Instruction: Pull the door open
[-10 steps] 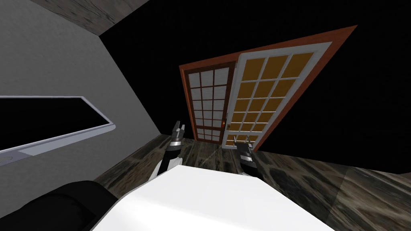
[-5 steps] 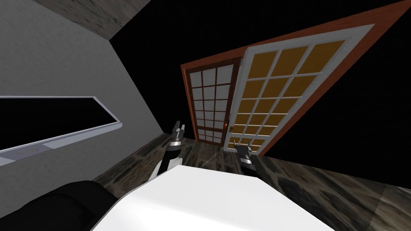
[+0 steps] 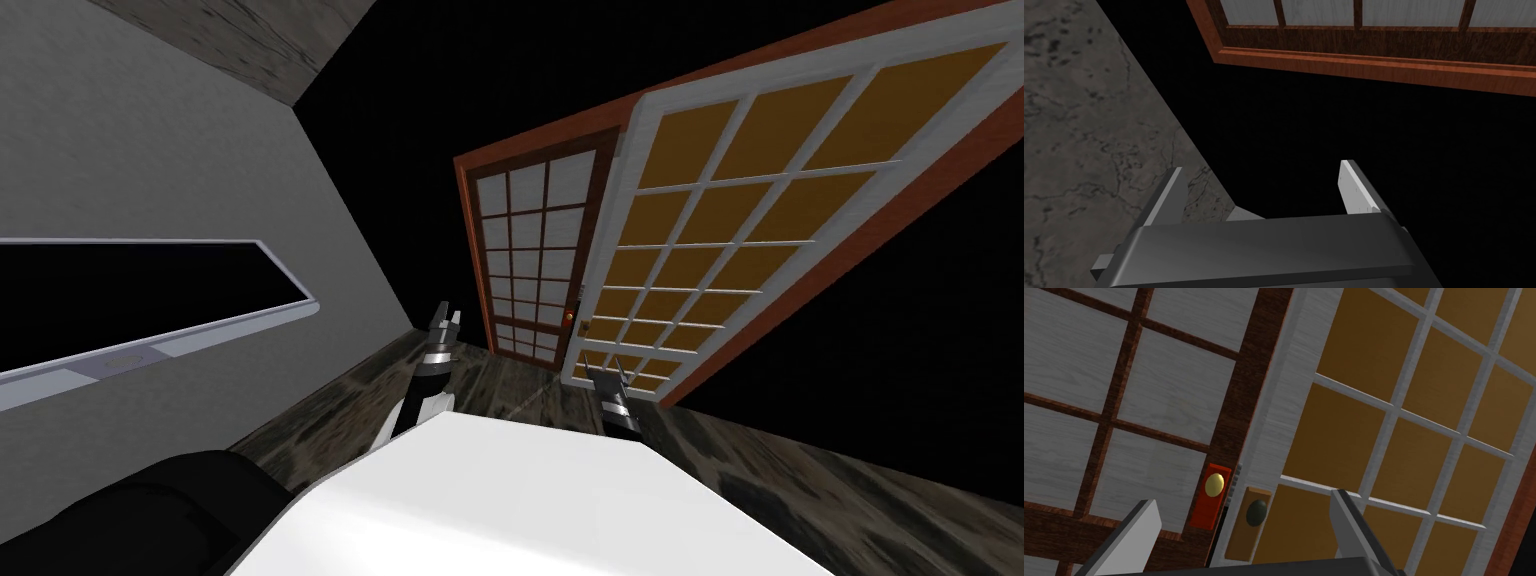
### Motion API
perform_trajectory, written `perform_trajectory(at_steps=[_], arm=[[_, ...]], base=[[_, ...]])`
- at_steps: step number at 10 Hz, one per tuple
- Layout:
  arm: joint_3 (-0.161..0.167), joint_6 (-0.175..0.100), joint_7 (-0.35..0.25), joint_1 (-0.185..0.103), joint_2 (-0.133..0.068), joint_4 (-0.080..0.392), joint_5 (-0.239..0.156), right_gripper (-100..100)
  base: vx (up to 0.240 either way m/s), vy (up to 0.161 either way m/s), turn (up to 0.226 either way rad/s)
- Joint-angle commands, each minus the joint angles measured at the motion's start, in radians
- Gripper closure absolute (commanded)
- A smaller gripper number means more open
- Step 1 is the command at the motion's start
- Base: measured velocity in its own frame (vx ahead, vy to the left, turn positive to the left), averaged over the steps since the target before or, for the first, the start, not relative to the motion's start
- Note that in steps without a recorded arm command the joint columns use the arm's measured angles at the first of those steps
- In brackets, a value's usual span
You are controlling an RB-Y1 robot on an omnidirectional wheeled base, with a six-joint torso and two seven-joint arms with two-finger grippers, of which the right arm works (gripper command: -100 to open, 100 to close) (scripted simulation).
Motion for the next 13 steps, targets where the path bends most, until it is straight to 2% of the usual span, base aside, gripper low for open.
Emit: perform_trajectory(at_steps=[1,7,13], arm=[[0.007,-0.008,-0.039,-0.006,-0.01,0.039,-0.027,-100],[0.033,-0.044,-0.168,-0.037,-0.049,0.189,-0.117,-100],[0.055,-0.075,-0.281,-0.064,-0.081,0.319,-0.195,-100]], base=[[0.082,-0.04,0.115],[0.097,-0.035,0.097],[0.087,-0.044,0.086]])
